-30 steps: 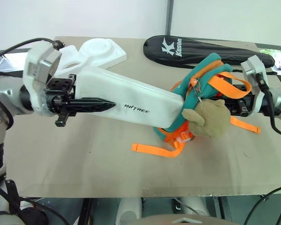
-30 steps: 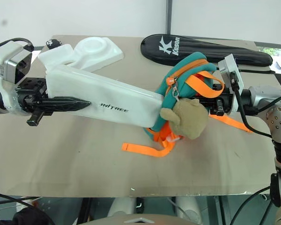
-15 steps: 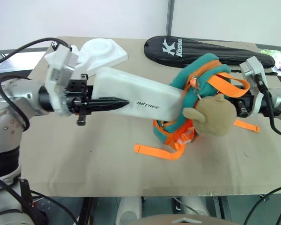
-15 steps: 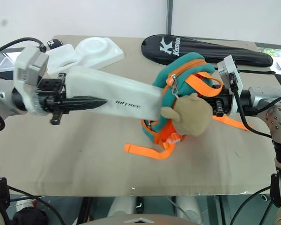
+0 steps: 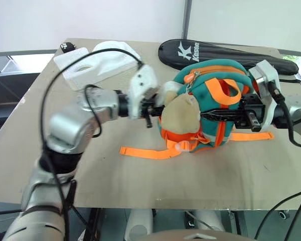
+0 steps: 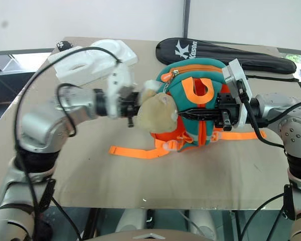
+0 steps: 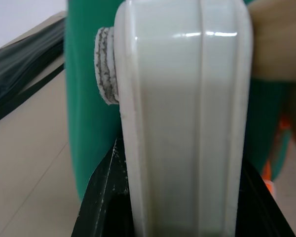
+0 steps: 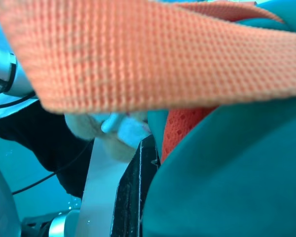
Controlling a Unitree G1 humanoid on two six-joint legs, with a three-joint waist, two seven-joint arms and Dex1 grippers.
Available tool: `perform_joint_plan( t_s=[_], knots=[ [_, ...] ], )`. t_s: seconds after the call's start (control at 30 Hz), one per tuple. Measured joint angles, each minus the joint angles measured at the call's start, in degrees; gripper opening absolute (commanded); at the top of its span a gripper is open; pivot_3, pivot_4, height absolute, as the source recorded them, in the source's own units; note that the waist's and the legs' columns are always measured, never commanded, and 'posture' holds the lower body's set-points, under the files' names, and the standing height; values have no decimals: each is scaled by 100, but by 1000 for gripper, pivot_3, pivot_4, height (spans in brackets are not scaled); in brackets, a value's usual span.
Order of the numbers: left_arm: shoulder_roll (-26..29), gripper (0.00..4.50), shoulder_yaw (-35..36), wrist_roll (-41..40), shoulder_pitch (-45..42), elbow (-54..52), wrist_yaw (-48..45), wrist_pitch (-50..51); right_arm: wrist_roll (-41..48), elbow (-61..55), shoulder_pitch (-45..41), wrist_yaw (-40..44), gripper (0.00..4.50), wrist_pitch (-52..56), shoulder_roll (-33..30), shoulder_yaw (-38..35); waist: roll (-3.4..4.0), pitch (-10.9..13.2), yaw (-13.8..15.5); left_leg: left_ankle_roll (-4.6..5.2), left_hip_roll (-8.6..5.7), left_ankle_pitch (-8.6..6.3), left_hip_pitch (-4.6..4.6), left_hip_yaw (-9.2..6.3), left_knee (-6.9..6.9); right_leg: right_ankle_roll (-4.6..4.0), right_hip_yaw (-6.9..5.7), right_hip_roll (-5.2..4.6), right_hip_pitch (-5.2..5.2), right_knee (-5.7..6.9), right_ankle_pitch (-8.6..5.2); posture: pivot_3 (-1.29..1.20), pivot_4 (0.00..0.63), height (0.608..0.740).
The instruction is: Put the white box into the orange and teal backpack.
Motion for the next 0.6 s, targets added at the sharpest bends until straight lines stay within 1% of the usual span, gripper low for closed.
perform_joint_plan(
  t_s=[0.03,0.1,0.17,0.2,0.23,0.27,0.3,0.37,0.43,0.5,0.53,0.6],
  knots=[
    [-163,1028,-206,203,-88,220,-4,-194,1,-16,1,-28,13,0,50,22,0,0,-10,0,0,0,0,2,0,0,4,0,0,-2,0,0,150,740],
    [-267,2089,-387,446,-97,563,-143,-478,-34,-39,13,-145,0,-5,124,48,1,0,-64,0,0,-1,4,3,-2,0,14,5,-3,-1,0,0,150,740],
    [-215,2903,-284,468,-81,683,-248,-566,-142,-39,24,-254,0,-41,175,69,2,0,-102,0,3,0,5,-4,-9,-1,12,9,-5,2,-1,0,150,740],
    [-166,3373,-126,430,-31,690,-305,-592,-203,-38,28,-322,0,-95,232,75,3,0,-117,0,5,0,6,-7,-11,-2,10,11,-6,4,-1,0,150,740],
    [-135,3752,122,322,72,689,-320,-578,-277,-39,28,-405,0,-132,281,94,3,0,-134,0,6,0,7,-8,-14,-2,9,12,-7,6,-1,0,150,740],
    [-106,4263,363,174,162,687,-332,-520,-344,-29,29,-474,0,-159,298,116,3,0,-147,0,6,0,6,-9,-13,-2,7,11,-8,8,-1,0,150,740],
    [-78,4390,588,-51,245,667,-365,-382,-404,-19,24,-540,0,-204,324,147,3,0,-160,0,7,0,4,-9,-10,-1,7,10,-8,8,-1,0,150,740],
    [181,4390,1339,-861,461,535,-504,228,-568,8,44,-660,0,-291,398,202,1,1,-209,0,8,0,5,-5,-9,0,9,8,-9,10,0,0,150,740],
    [577,4390,2122,-1508,568,492,-540,769,-700,72,62,-752,0,-370,415,211,1,1,-204,0,8,0,7,-6,-9,0,6,6,-8,12,-1,0,150,740],
    [1086,4390,3157,-2613,762,483,-532,1778,-835,104,73,-816,0,-468,524,245,1,1,-198,0,7,0,7,-6,-9,1,2,1,-7,14,-1,0,150,740],
    [1150,4390,3359,-2854,786,485,-499,1999,-864,128,72,-836,0,-472,535,247,1,1,-170,0,4,0,7,-8,-8,1,-4,-4,-4,13,-2,0,150,740],
    [1180,4390,3739,-3791,914,426,-177,2653,-940,189,49,-877,0,-530,658,281,-2,-1,-127,0,2,0,6,-12,-2,2,-12,-12,3,12,-1,0,150,740]
  ],
)
